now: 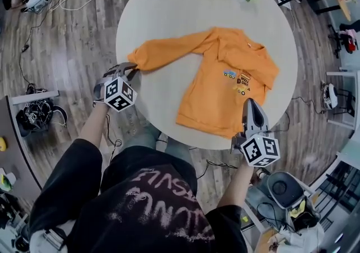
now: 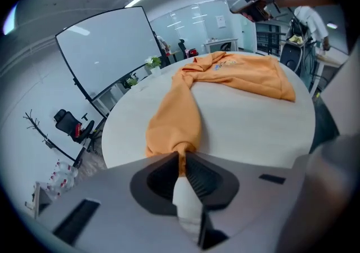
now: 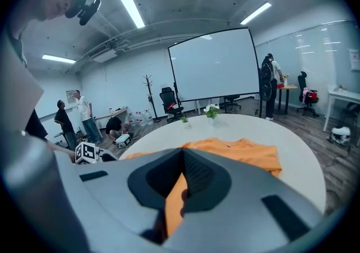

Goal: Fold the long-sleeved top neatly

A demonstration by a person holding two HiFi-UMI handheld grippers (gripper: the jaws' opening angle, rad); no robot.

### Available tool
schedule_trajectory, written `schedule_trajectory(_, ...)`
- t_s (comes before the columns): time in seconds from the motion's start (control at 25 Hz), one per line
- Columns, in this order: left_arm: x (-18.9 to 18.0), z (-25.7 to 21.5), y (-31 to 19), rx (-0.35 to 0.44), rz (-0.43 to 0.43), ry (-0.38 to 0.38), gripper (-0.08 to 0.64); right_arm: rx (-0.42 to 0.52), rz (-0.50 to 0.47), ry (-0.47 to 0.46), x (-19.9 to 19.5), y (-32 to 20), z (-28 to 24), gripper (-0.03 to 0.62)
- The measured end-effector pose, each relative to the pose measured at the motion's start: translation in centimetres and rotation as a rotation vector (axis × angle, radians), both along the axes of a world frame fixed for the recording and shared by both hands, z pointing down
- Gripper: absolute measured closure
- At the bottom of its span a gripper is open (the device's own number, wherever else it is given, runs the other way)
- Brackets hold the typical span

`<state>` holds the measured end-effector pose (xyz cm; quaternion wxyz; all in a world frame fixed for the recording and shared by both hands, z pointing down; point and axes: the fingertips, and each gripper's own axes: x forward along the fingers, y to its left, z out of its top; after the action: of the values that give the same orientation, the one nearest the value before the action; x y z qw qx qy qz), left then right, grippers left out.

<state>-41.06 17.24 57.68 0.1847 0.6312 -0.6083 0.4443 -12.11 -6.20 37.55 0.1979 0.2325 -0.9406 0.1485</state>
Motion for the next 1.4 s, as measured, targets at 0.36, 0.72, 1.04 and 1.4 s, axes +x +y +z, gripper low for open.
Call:
schedule_trajectory(0.36, -6.0, -6.8, -1.5, 0.176, -0.193, 0.277, 0.517, -0.017, -0.043, -0.015, -3.8, 0.6, 0.0, 0.588)
schedule_trajectory(0.72, -11.6, -7.4, -1.2, 0.207, -0.364, 0.557, 0.517, -0.039, -0.068, 0.033, -5.4, 1.9, 1.4, 0.588)
schedule_trajectory(1.04, -15.8, -3.8, -0.5, 0.136, -0.468, 0.584, 0.506, -0.055, -0.074, 0.098, -5.8, 2.6, 2.9, 0.588)
schedule_trajectory(1.4, -16.8, -1.4, 0.2, 0.179, -0.538, 0.576, 0.452, -0.069, -0.113, 0.144, -7.6, 3.1, 4.9, 0.588)
